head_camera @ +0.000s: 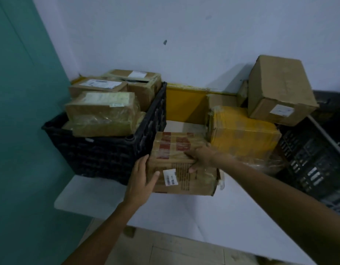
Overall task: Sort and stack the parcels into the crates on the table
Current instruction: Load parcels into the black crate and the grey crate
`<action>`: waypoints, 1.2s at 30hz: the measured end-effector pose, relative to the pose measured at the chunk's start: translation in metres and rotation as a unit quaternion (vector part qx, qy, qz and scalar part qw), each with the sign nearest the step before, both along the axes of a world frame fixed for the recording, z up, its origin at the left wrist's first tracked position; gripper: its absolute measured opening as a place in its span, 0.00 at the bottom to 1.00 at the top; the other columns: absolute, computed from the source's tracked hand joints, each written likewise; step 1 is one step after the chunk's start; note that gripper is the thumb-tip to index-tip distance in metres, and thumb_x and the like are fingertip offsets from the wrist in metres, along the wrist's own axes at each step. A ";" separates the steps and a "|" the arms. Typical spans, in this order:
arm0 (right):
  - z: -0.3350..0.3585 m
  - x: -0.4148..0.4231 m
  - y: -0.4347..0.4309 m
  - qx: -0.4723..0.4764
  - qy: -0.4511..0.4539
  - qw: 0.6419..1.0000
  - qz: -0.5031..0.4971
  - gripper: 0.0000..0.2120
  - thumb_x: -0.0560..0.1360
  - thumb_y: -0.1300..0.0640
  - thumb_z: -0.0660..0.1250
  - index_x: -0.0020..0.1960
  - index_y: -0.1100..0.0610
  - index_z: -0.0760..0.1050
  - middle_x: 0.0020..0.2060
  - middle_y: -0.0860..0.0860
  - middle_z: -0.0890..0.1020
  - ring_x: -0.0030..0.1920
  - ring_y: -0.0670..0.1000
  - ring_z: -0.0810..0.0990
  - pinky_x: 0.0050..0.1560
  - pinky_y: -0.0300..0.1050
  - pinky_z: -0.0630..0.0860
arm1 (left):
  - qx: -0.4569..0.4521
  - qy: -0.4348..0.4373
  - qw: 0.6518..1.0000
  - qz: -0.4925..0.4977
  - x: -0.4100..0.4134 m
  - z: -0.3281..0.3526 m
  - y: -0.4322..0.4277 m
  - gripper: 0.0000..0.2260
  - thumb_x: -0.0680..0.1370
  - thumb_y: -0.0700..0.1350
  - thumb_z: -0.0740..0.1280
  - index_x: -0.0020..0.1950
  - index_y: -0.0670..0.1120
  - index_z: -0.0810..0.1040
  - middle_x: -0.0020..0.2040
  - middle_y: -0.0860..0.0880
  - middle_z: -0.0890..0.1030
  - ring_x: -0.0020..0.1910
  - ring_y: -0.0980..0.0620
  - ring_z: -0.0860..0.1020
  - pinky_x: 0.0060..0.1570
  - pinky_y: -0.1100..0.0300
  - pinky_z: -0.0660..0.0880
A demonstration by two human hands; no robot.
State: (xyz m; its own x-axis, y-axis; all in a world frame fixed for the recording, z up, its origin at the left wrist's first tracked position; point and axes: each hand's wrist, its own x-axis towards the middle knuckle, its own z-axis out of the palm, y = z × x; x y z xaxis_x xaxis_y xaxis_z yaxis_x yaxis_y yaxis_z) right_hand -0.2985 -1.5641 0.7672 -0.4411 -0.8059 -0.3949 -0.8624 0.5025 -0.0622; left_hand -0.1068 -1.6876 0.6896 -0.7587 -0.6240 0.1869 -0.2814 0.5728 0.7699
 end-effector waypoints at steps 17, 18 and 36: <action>0.033 -0.024 0.095 -0.367 -0.195 0.870 -0.267 0.22 0.76 0.43 0.63 0.62 0.56 0.75 0.52 0.50 0.80 0.50 0.49 0.78 0.47 0.43 0.75 | 0.085 0.027 0.995 -0.040 0.017 0.028 0.065 0.44 0.70 0.48 0.74 0.76 0.56 0.49 0.72 0.50 0.67 0.69 0.51 0.67 0.68 0.52 0.66; 0.034 -0.025 0.100 -0.408 -0.207 0.844 -0.282 0.22 0.76 0.43 0.62 0.64 0.56 0.74 0.54 0.49 0.78 0.53 0.49 0.76 0.51 0.44 0.73 | 0.109 0.028 0.993 -0.018 0.013 0.029 0.064 0.41 0.71 0.47 0.73 0.76 0.52 0.51 0.70 0.49 0.70 0.68 0.50 0.69 0.67 0.53 0.67; 0.036 -0.003 0.077 -0.571 -0.364 0.665 -0.315 0.35 0.72 0.27 0.49 0.64 0.50 0.74 0.59 0.51 0.81 0.61 0.51 0.78 0.66 0.59 0.69 | 0.203 0.093 0.972 0.076 -0.059 0.078 0.030 0.23 0.77 0.56 0.62 0.71 0.51 0.66 0.59 0.52 0.77 0.57 0.50 0.76 0.49 0.60 0.68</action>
